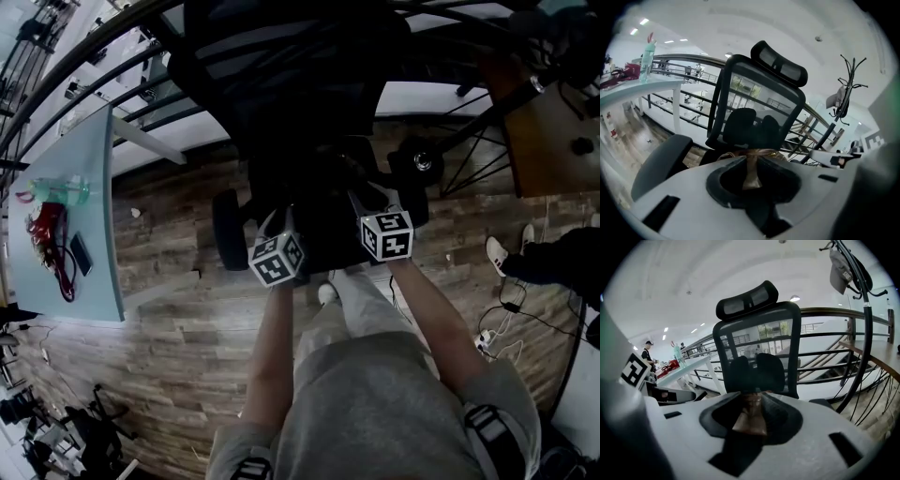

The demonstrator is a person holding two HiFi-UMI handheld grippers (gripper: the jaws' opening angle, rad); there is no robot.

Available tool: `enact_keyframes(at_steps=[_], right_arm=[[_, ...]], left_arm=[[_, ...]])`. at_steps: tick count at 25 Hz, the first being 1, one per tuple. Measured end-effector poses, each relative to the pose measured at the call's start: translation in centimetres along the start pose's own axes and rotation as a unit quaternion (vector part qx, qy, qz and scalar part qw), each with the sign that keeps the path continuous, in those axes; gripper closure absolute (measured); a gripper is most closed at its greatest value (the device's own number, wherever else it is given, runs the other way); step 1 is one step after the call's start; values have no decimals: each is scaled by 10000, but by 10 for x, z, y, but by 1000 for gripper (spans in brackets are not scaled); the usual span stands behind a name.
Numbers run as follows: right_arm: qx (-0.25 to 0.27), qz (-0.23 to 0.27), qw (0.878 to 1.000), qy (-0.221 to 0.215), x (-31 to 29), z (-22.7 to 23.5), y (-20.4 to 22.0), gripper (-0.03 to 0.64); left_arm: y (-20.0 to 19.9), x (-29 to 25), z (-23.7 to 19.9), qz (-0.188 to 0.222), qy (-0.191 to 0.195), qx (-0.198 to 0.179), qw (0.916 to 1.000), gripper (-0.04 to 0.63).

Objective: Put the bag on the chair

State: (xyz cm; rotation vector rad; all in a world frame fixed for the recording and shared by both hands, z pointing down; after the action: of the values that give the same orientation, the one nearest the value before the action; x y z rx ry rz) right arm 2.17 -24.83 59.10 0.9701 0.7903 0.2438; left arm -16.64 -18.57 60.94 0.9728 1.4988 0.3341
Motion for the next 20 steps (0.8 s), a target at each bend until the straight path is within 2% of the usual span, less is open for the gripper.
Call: enact_keyframes(at_steps=[8, 13, 20], right_arm=[[55, 327, 9994, 53, 51, -38, -16, 584], [66, 436, 9990, 24, 77, -63, -16, 602], [82, 604, 9981, -62, 109, -89, -17, 607]], left_arm=[[-7, 55, 6, 281, 175, 13, 9995, 569], [-1, 87, 6, 343, 269, 73, 9990, 575], [0, 126, 3, 456, 429, -34, 9980, 577]])
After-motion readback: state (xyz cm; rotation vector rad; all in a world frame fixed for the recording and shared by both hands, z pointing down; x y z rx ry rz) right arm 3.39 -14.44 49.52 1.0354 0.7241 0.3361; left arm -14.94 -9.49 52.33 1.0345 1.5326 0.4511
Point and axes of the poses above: the fingertips, and each gripper's own axes: x backward along the fingers, z to its right, y out of its underside, the point moved 3 cm from there along x, backward along the fingers, and after that the axes turned 14 degrees about -y, right-handed, at the moved point
